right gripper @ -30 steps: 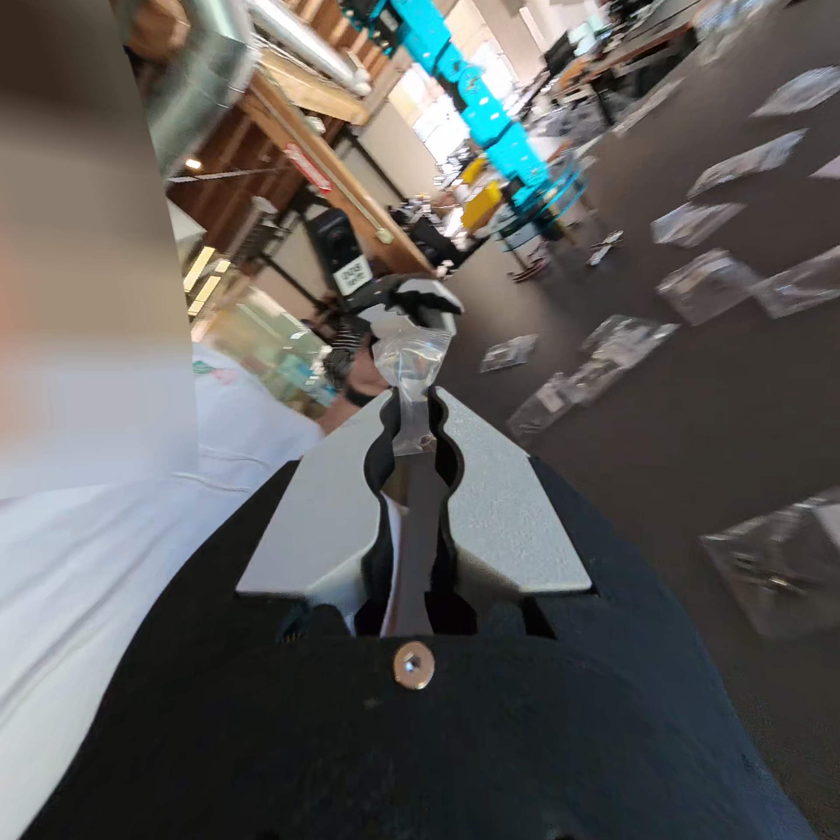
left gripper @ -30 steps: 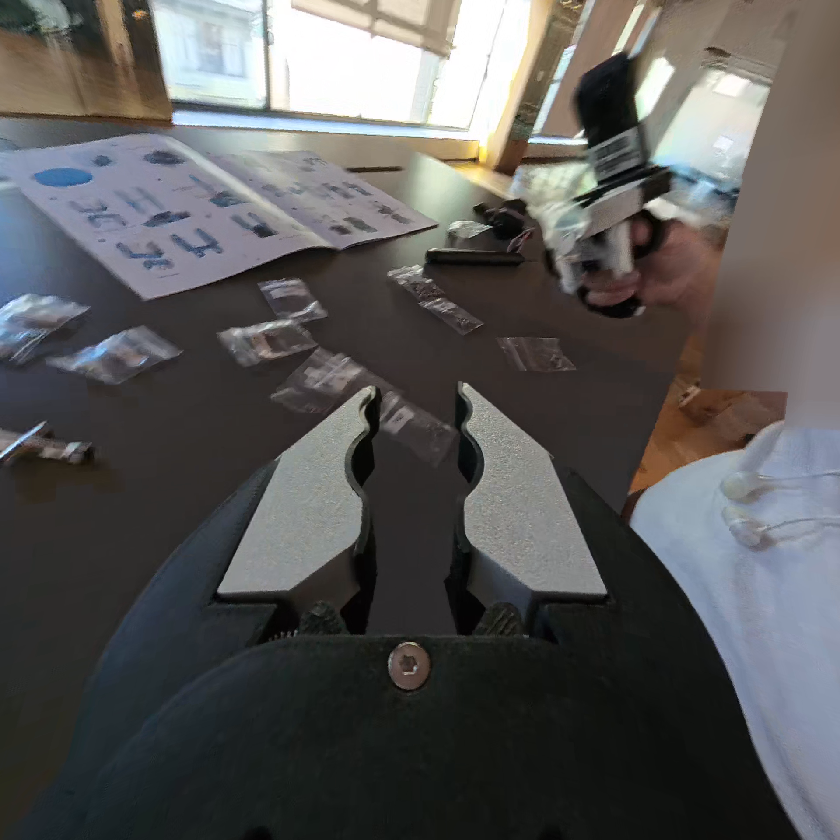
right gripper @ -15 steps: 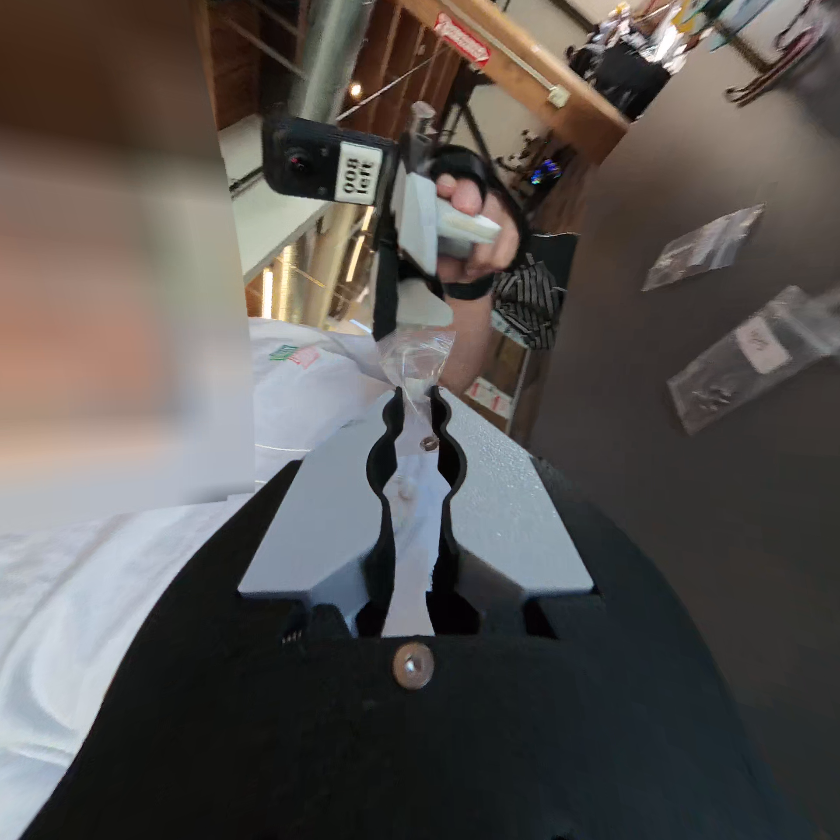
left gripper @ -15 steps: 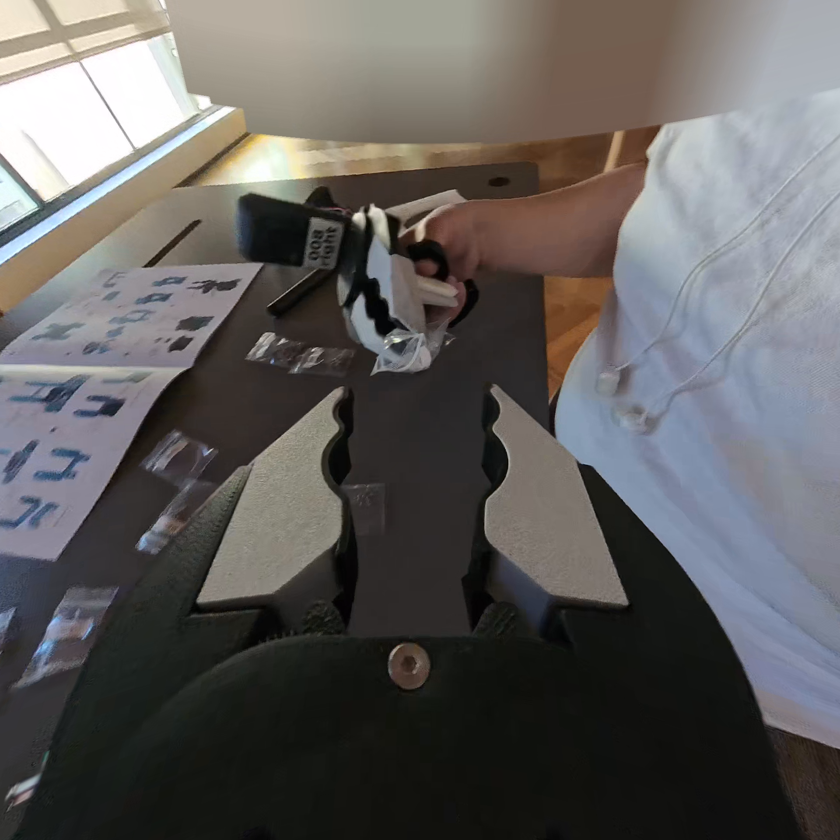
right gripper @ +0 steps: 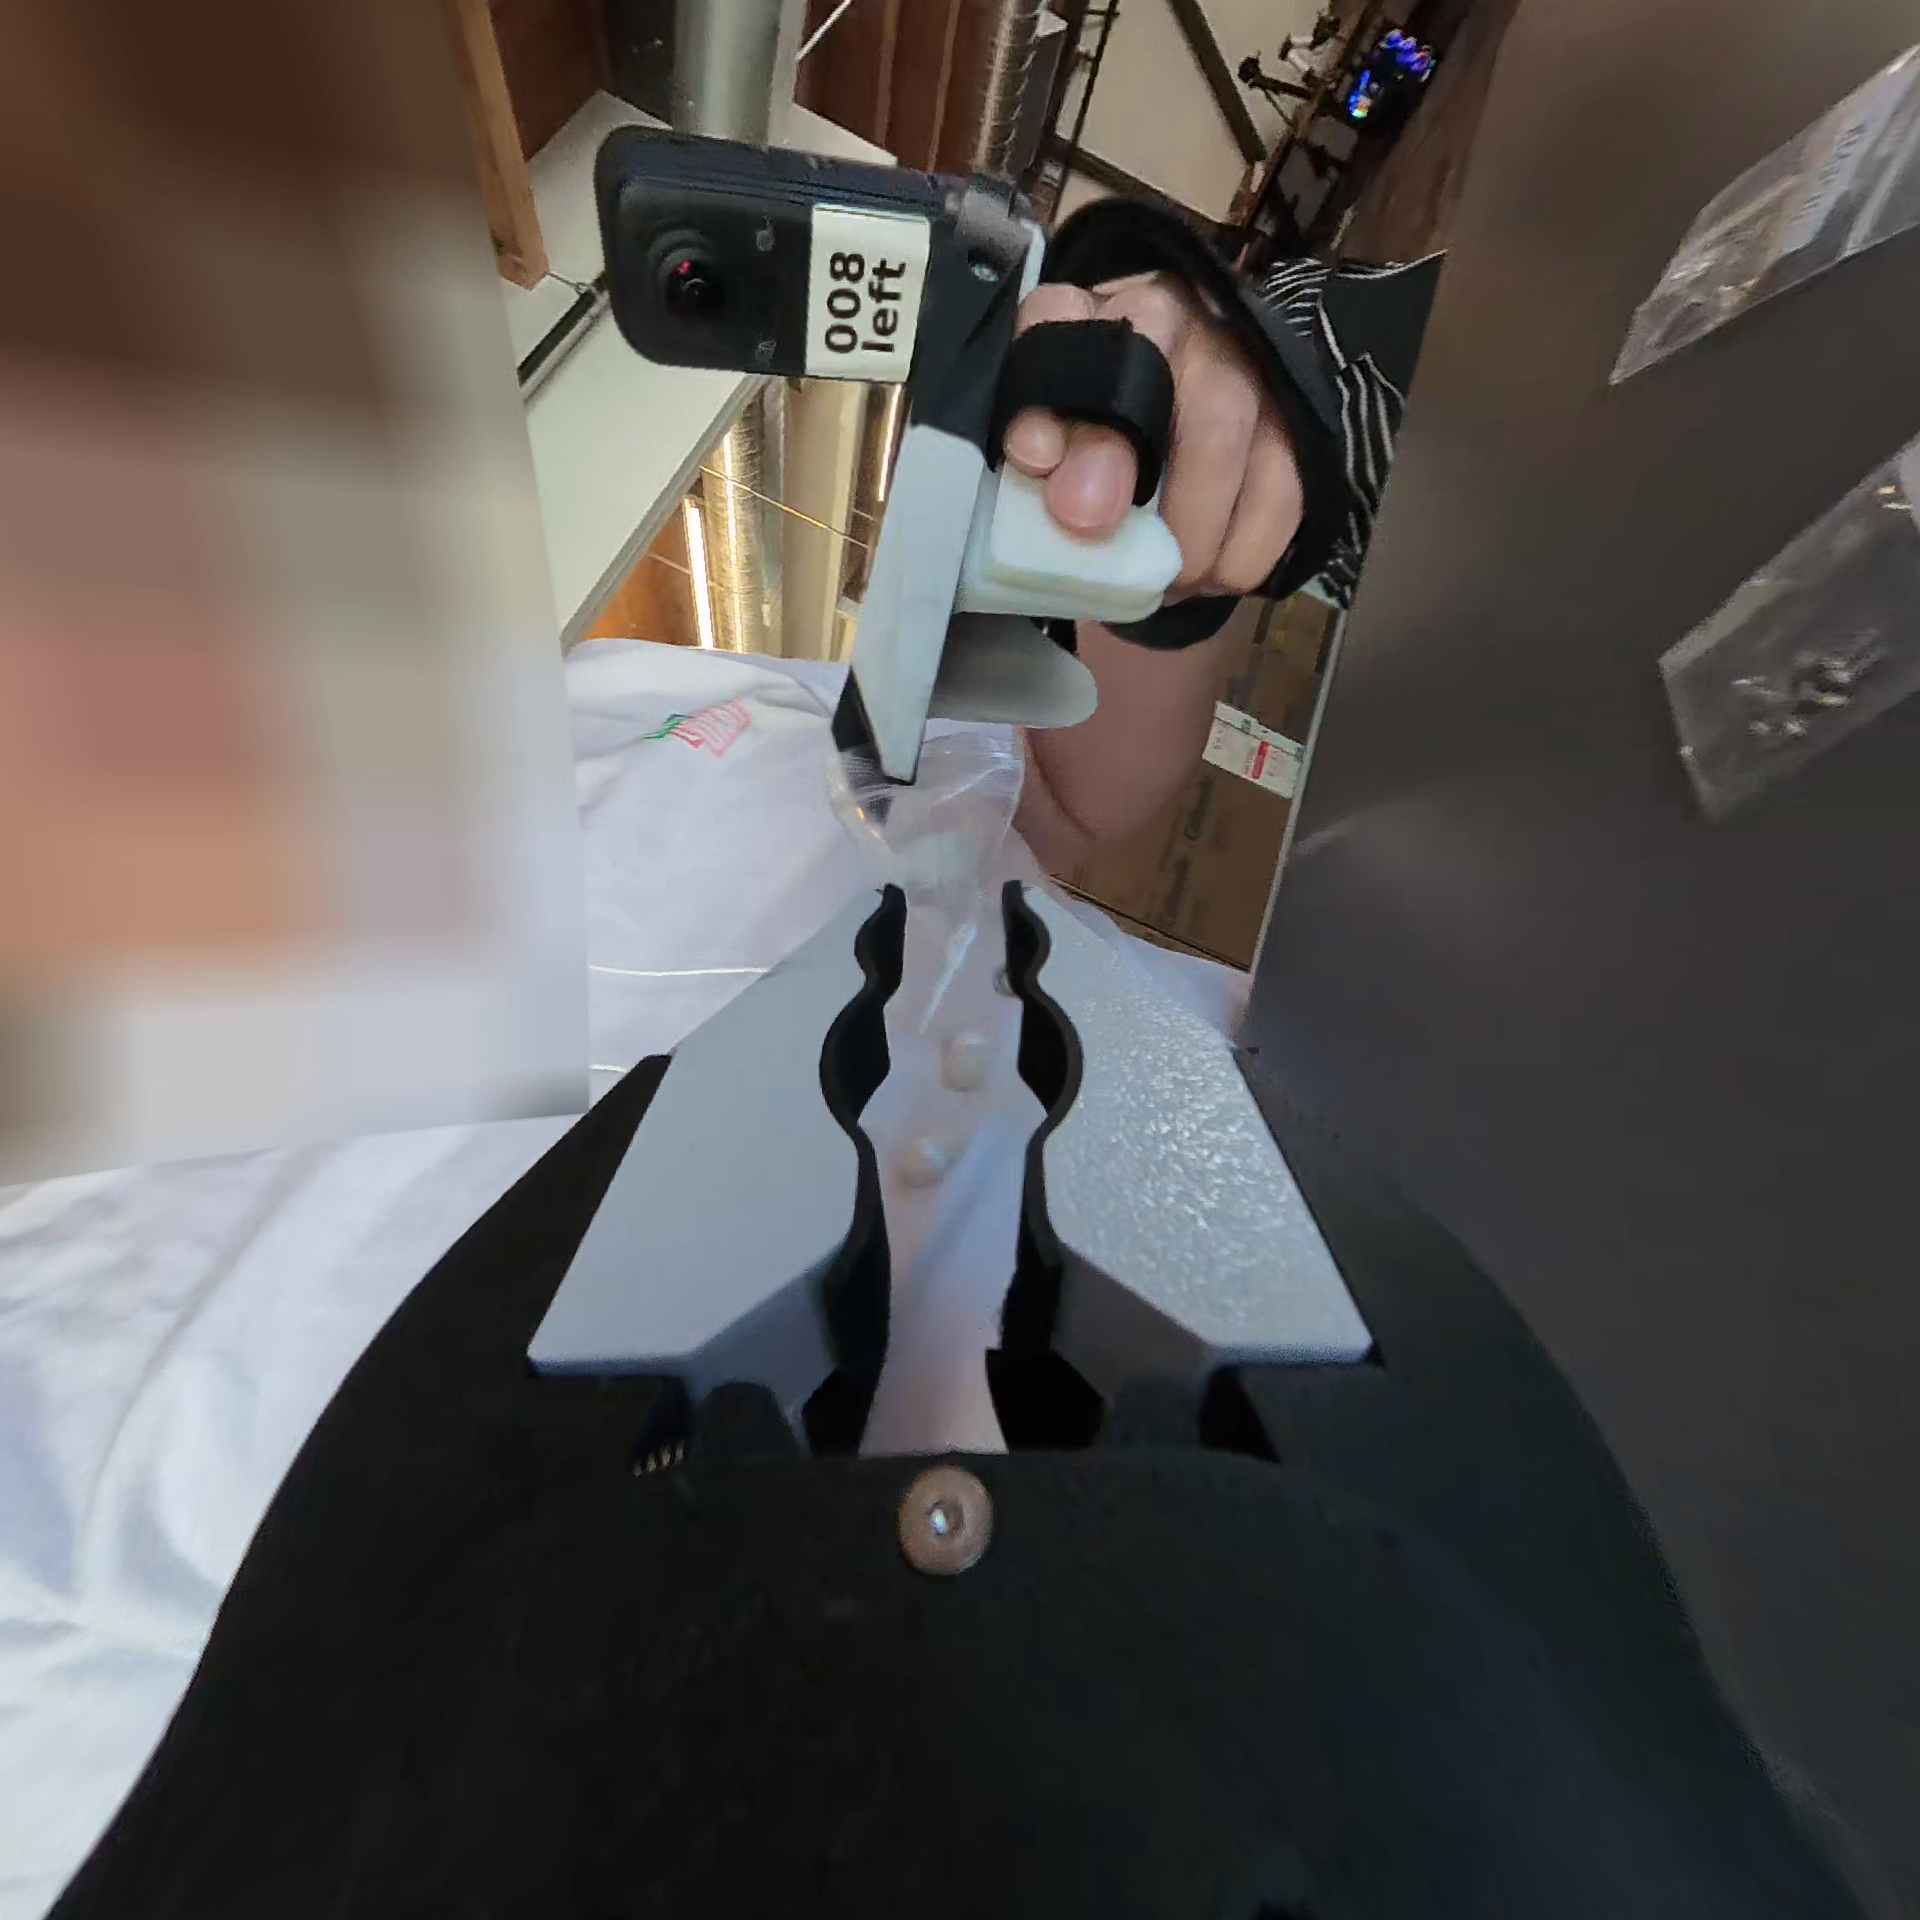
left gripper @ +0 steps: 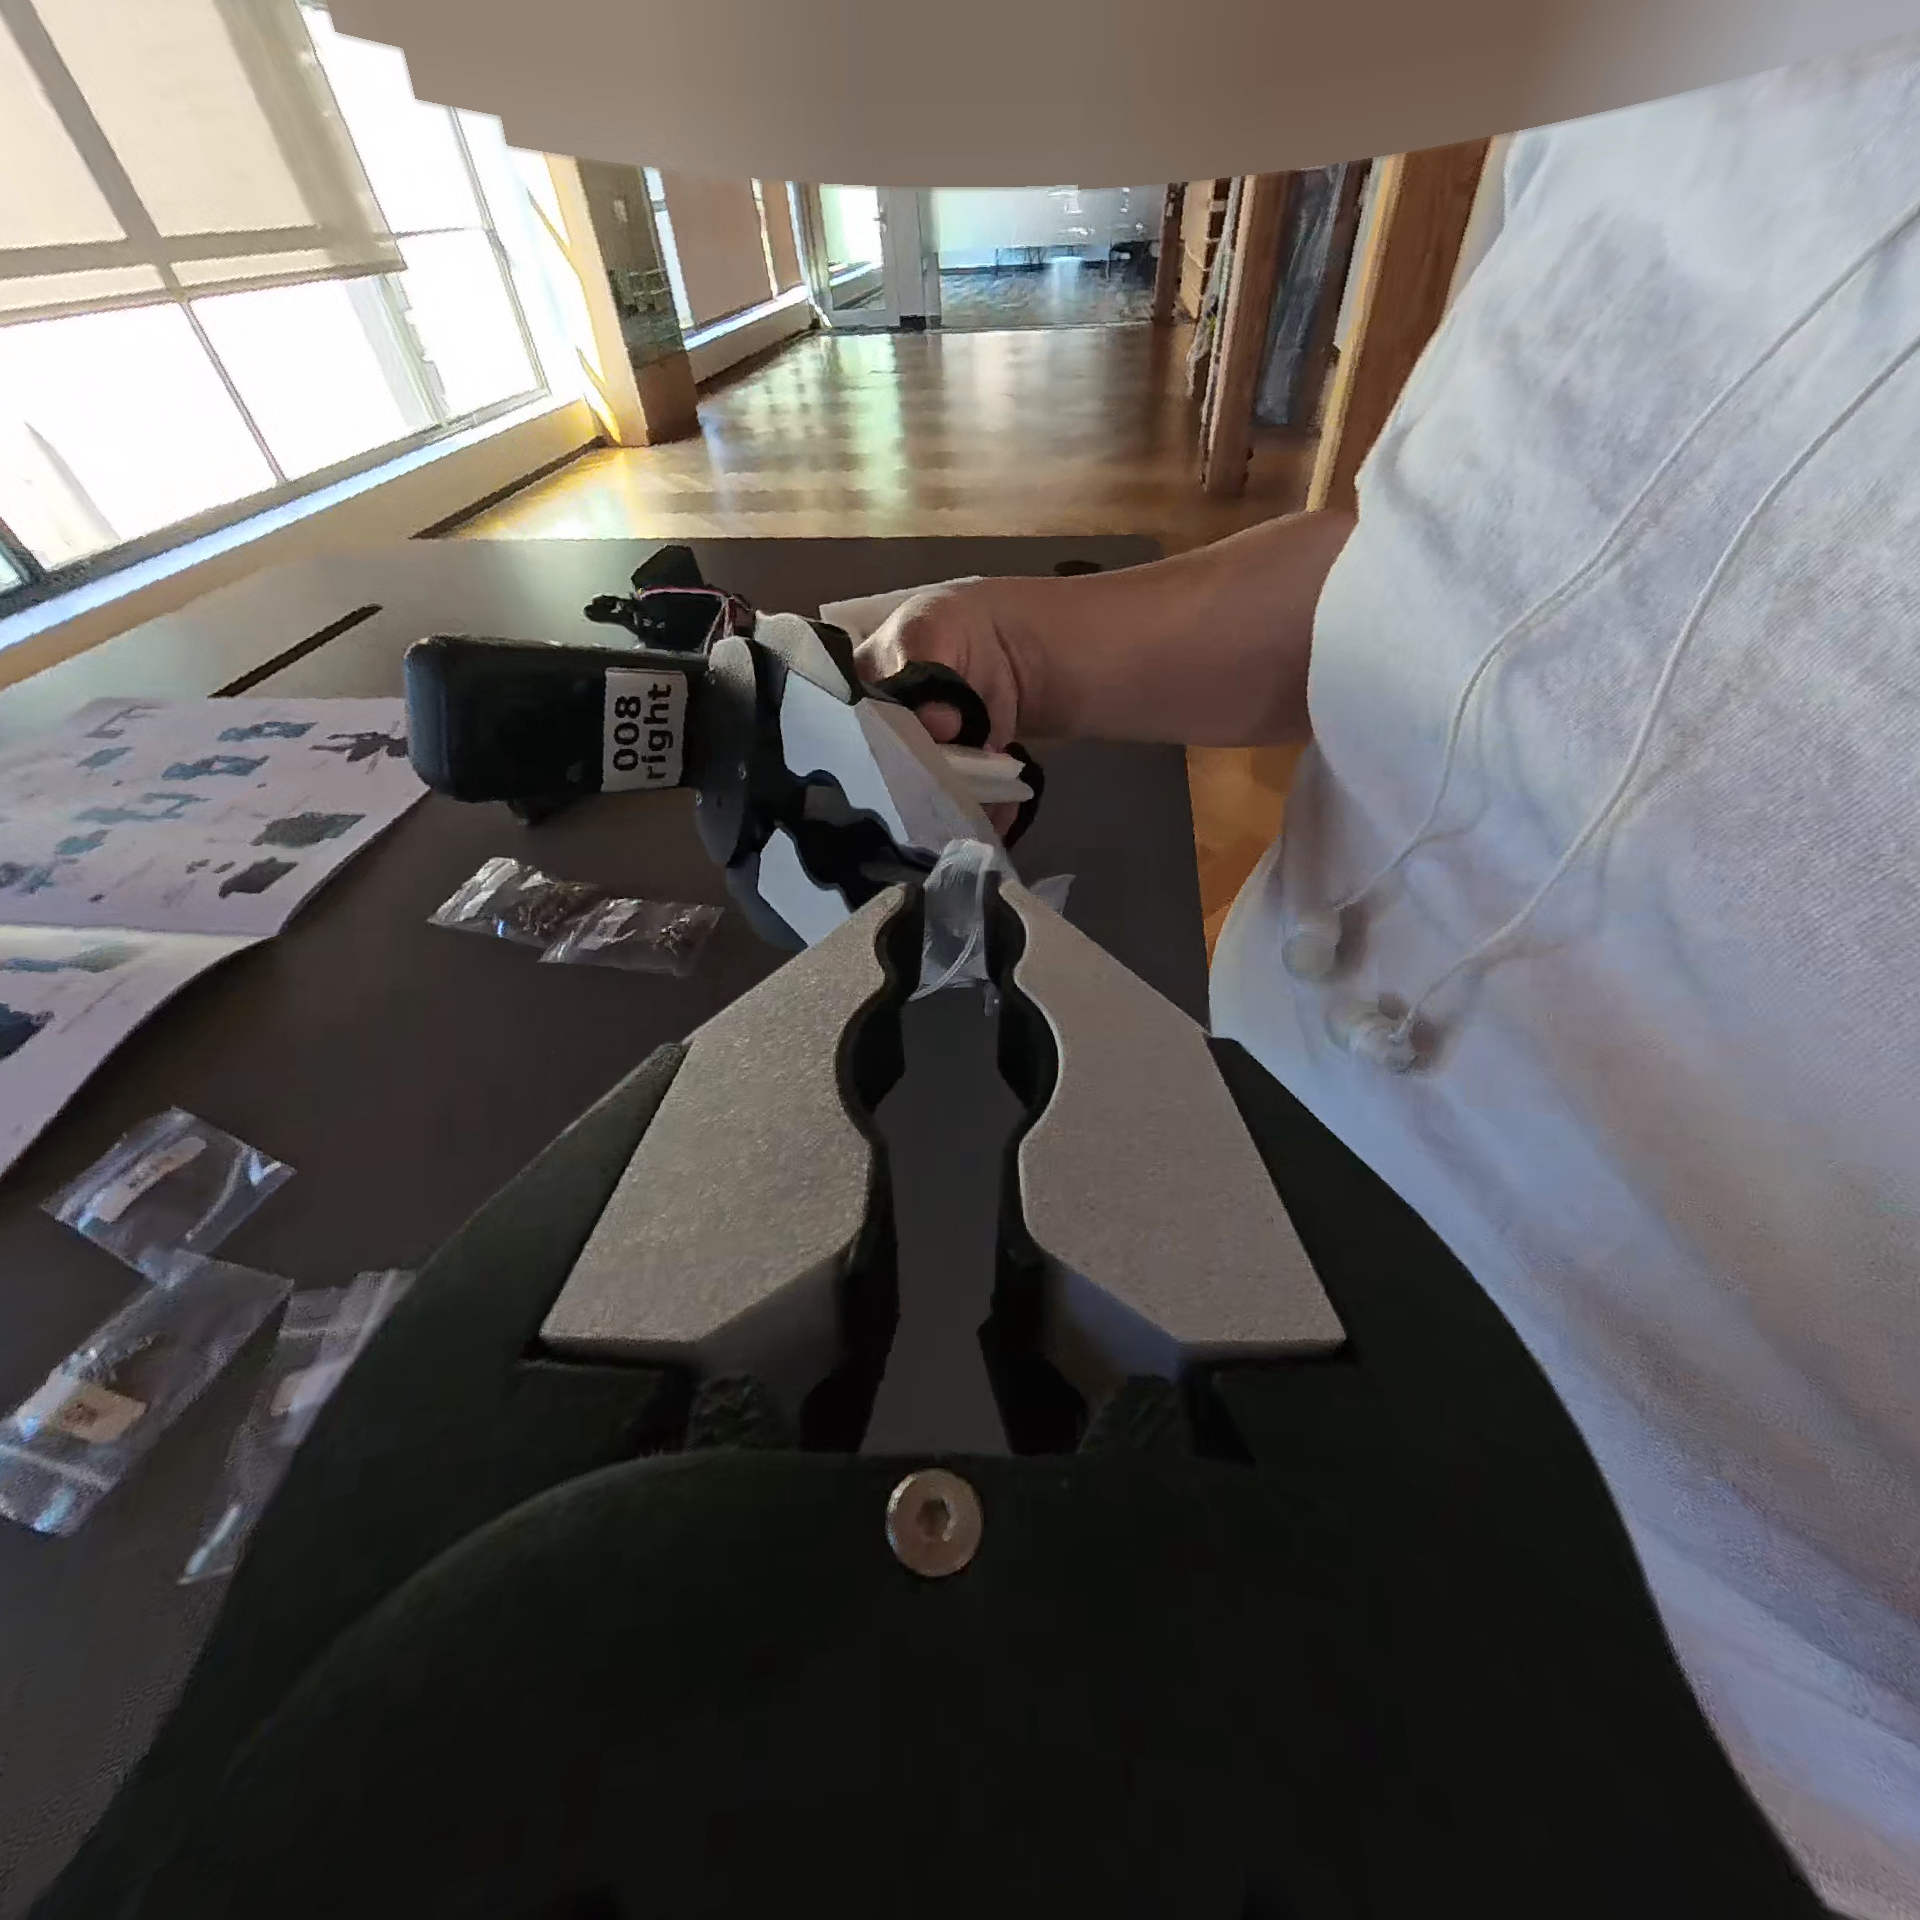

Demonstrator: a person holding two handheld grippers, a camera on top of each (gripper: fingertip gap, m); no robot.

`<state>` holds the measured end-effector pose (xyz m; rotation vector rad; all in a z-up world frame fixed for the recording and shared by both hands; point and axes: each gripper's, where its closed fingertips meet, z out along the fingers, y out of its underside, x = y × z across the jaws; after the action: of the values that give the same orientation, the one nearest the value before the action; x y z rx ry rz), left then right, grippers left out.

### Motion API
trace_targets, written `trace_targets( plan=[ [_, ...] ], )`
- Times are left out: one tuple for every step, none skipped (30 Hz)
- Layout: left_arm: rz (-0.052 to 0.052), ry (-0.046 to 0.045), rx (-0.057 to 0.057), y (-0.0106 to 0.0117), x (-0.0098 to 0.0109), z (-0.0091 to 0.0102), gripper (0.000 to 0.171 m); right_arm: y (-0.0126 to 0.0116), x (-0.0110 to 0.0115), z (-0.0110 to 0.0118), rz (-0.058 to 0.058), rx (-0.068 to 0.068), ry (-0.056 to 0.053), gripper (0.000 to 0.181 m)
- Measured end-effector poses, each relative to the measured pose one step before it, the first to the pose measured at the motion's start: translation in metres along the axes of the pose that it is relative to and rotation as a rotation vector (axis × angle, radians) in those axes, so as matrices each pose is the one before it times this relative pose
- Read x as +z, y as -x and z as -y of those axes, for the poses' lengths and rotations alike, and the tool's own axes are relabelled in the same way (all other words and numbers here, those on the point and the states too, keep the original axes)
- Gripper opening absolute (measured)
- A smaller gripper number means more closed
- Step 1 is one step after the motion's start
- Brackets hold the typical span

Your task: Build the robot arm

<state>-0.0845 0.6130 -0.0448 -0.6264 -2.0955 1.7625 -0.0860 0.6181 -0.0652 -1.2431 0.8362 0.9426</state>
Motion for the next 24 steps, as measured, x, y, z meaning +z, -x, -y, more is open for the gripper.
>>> trace_targets(
  plan=[
    [0.0051,-0.01331,-0.0323,0.00015,-0.00077,-0.00070,0.008,-0.00325,-0.00328,0.00084,-0.0160,-0.0073,-0.0047,0.021],
    [0.0059,-0.00518,-0.0326,0.00110,-0.00045,-0.00161,0.004,-0.00427,-0.00399,0.00213,-0.0218,-0.0071,-0.0087,0.023],
    [0.0128,0.00966,-0.0282,0.00312,0.00007,-0.00354,0.002,-0.00517,-0.00450,0.00335,-0.0261,-0.0039,-0.0142,0.023],
    [0.0187,0.02066,-0.0214,0.00473,0.00081,-0.00491,0.002,-0.00716,-0.00473,0.00374,-0.0415,-0.0017,-0.0151,0.026],
    [0.0178,0.02487,-0.0185,0.00506,0.00106,-0.00495,0.001,-0.00739,-0.00468,0.00227,-0.0492,-0.0119,-0.0034,0.030],
    [0.0135,0.02651,-0.0231,0.00507,0.00137,-0.00465,0.001,-0.00505,-0.00503,0.00155,-0.0428,-0.0253,0.0021,0.033],
    [0.0113,0.03014,-0.0306,0.00532,0.00186,-0.00443,0.001,-0.00494,-0.00583,0.00148,-0.0513,-0.0306,0.0010,0.033],
    [0.0144,0.03631,-0.0354,0.00592,0.00221,-0.00489,0.001,-0.00486,-0.00685,0.00116,-0.0598,-0.0394,0.0000,0.035],
    [0.0157,0.04639,-0.0364,0.00620,0.00285,-0.00569,0.001,-0.00420,-0.00808,0.00094,-0.0609,-0.0473,-0.0034,0.037],
    [0.0099,0.05559,-0.0314,0.00496,0.00344,-0.00616,0.001,-0.00515,-0.00901,0.00082,-0.0676,-0.0480,-0.0071,0.038],
    [0.0110,0.05913,-0.0265,0.00479,0.00410,-0.00607,0.001,-0.00606,-0.00979,0.00085,-0.0709,-0.0467,-0.0115,0.041],
    [0.0191,0.06224,-0.0225,0.00574,0.00460,-0.00561,0.001,-0.00645,-0.00984,0.00040,-0.0684,-0.0434,-0.0138,0.043],
    [0.0238,0.05370,-0.0132,0.00623,0.00496,-0.00359,0.001,-0.00607,-0.00969,-0.00019,-0.0601,-0.0396,-0.0121,0.044],
    [0.0202,0.03692,-0.0073,0.00494,0.00495,-0.00103,0.001,-0.00584,-0.00930,-0.00092,-0.0538,-0.0345,-0.0096,0.044],
    [0.0061,0.02752,-0.0098,0.00288,0.00507,0.00025,0.001,-0.00533,-0.00866,-0.00178,-0.0471,-0.0296,-0.0064,0.044],
    [-0.0029,0.02234,-0.0191,0.00205,0.00506,0.00094,0.002,-0.00512,-0.00799,-0.00208,-0.0416,-0.0250,-0.0048,0.044],
    [-0.0022,0.02027,-0.0290,0.00274,0.00497,0.00071,0.002,-0.00537,-0.00738,-0.00234,-0.0401,-0.0194,-0.0043,0.045],
    [0.0010,0.02086,-0.0343,0.00331,0.00462,0.00009,0.003,-0.00599,-0.00640,-0.00198,-0.0399,-0.0133,-0.0067,0.045],
    [0.0019,0.02070,-0.0333,0.00307,0.00406,-0.00052,0.004,-0.00598,-0.00553,-0.00190,-0.0368,-0.0094,-0.0071,0.045],
    [-0.0014,0.01390,-0.0276,0.00180,0.00354,-0.00010,0.006,-0.00476,-0.00481,-0.00209,-0.0284,-0.0107,-0.0053,0.046],
    [-0.0040,0.00343,-0.0220,0.00051,0.00284,0.00070,0.007,-0.00296,-0.00412,-0.00168,-0.0174,-0.0113,-0.0062,0.046],
    [-0.0012,-0.00368,-0.0174,0.00010,0.00214,0.00122,0.008,-0.00195,-0.00346,-0.00084,-0.0098,-0.0065,-0.0100,0.046],
    [0.0026,-0.00616,-0.0135,0.00011,0.00151,0.00118,0.009,-0.00115,-0.00277,-0.00039,-0.0019,-0.0004,-0.0104,0.047],
    [0.0074,-0.00486,-0.0116,0.00063,0.00087,0.00071,0.013,-0.00044,-0.00205,-0.00039,0.0052,0.0025,-0.0085,0.047]
  ],
)
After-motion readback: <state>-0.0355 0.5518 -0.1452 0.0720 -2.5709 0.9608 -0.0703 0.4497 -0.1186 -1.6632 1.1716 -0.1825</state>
